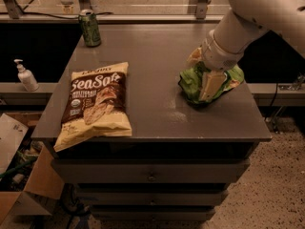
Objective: Move green rice chip bag near green can
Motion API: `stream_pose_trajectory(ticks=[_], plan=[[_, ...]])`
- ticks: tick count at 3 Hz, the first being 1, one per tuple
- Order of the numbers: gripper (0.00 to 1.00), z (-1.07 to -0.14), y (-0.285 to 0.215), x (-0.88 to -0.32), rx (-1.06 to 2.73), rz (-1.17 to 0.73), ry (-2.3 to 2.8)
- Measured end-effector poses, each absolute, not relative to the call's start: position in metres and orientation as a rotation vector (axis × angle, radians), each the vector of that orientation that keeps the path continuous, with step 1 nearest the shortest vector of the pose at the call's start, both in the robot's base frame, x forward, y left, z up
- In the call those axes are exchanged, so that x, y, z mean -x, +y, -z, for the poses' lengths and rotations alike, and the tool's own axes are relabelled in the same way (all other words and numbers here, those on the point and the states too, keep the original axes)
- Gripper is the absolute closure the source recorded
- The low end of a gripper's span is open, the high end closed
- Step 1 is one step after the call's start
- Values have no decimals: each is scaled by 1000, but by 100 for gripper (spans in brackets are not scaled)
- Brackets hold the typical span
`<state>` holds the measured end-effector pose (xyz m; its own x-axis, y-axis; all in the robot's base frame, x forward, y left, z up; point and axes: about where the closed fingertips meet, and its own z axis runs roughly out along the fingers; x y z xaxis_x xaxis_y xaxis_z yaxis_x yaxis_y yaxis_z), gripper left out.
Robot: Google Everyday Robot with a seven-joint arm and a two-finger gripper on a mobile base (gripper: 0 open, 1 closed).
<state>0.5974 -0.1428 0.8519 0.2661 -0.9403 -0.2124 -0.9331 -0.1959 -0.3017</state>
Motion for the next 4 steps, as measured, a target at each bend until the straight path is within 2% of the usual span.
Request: stream_pose_trajectory(ticks=[2, 3, 4], plan=[[87, -872, -125, -596, 2166, 34, 1636], [100, -912, -96, -590, 2131, 43, 1564], [100, -912, -96, -590, 2131, 43, 1564]])
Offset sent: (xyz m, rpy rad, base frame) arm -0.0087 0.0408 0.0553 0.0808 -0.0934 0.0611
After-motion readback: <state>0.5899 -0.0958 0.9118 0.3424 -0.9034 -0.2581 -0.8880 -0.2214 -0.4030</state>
